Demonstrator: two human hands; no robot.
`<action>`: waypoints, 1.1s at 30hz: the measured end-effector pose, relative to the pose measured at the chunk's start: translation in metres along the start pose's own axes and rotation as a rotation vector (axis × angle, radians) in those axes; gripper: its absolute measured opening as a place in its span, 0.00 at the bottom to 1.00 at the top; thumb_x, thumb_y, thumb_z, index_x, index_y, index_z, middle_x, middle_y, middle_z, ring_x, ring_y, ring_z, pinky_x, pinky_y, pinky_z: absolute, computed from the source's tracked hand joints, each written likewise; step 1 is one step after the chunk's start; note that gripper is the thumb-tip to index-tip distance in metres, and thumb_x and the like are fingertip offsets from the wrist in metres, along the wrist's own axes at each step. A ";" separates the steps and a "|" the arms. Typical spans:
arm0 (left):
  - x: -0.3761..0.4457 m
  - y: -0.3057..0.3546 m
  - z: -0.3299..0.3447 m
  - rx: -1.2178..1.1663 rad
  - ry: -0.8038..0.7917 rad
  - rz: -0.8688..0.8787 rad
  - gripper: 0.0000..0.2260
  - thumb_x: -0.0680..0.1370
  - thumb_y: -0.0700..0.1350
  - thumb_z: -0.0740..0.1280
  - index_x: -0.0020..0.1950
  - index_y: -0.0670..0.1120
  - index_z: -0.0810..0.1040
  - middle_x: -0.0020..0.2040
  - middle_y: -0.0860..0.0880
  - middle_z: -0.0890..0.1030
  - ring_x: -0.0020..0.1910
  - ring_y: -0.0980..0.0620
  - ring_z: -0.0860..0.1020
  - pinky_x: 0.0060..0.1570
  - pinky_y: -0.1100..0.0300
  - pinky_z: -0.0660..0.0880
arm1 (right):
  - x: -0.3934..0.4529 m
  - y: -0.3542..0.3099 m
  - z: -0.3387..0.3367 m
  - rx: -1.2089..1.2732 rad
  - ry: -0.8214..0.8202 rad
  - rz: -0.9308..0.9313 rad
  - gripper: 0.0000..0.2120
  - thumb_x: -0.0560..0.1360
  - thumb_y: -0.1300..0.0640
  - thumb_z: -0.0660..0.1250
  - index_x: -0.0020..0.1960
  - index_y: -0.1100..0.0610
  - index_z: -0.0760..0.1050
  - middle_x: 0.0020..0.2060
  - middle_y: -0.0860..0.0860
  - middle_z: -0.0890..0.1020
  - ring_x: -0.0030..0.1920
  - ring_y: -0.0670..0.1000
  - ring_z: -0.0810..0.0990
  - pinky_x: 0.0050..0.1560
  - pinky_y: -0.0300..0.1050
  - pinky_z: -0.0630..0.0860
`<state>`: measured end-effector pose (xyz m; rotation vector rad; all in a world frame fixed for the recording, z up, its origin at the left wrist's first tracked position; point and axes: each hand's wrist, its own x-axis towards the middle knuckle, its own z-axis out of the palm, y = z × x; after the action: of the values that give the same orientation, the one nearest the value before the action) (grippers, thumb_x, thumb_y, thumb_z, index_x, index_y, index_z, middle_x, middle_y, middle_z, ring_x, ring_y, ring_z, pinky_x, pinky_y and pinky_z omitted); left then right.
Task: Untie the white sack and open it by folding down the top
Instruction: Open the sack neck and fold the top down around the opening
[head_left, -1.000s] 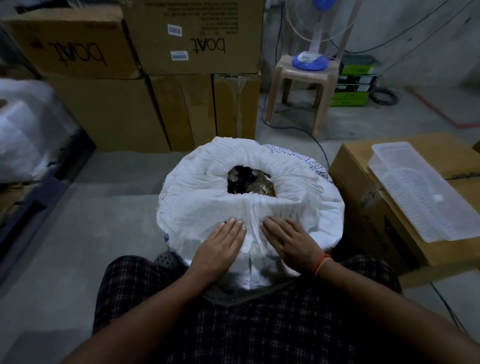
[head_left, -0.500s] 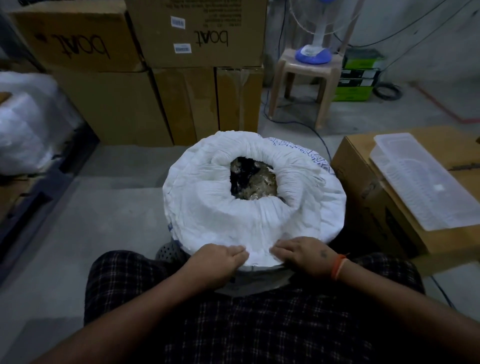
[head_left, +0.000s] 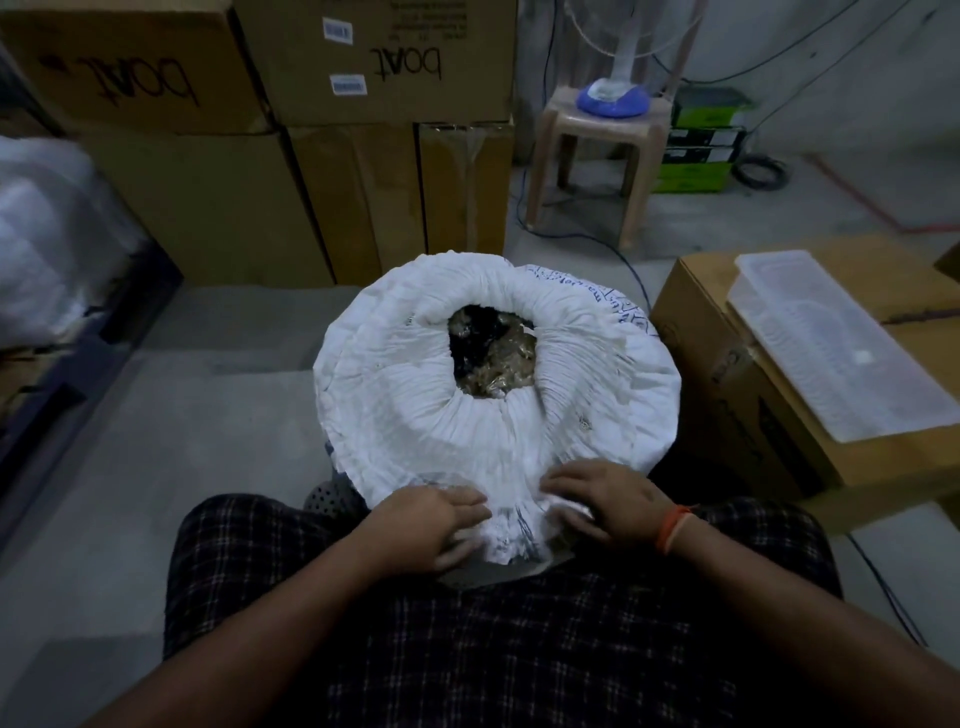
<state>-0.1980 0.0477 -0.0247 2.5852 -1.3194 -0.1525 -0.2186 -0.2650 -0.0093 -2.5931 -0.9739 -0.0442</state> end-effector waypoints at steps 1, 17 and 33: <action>0.001 -0.002 -0.005 -0.032 0.112 -0.022 0.23 0.83 0.58 0.60 0.70 0.50 0.85 0.70 0.51 0.85 0.63 0.49 0.87 0.57 0.54 0.85 | 0.002 0.007 -0.002 0.035 0.105 0.052 0.18 0.83 0.47 0.60 0.59 0.57 0.83 0.56 0.54 0.85 0.54 0.54 0.85 0.54 0.45 0.81; 0.084 -0.180 -0.071 -0.892 0.826 -0.946 0.13 0.85 0.42 0.71 0.69 0.48 0.84 0.75 0.43 0.79 0.74 0.44 0.77 0.70 0.52 0.74 | 0.106 0.177 -0.075 0.731 0.389 0.627 0.07 0.79 0.63 0.71 0.53 0.54 0.85 0.53 0.44 0.84 0.54 0.27 0.77 0.64 0.39 0.69; 0.124 -0.246 -0.082 -0.900 0.266 -0.879 0.16 0.82 0.29 0.70 0.54 0.50 0.87 0.40 0.47 0.78 0.27 0.60 0.74 0.27 0.69 0.72 | 0.145 0.261 -0.054 0.736 0.060 0.816 0.14 0.73 0.70 0.75 0.54 0.53 0.86 0.59 0.55 0.86 0.54 0.47 0.84 0.58 0.41 0.80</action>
<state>0.0841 0.1002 -0.0066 2.0544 0.0910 -0.4098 0.0649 -0.3735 -0.0222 -2.0681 0.1501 0.3702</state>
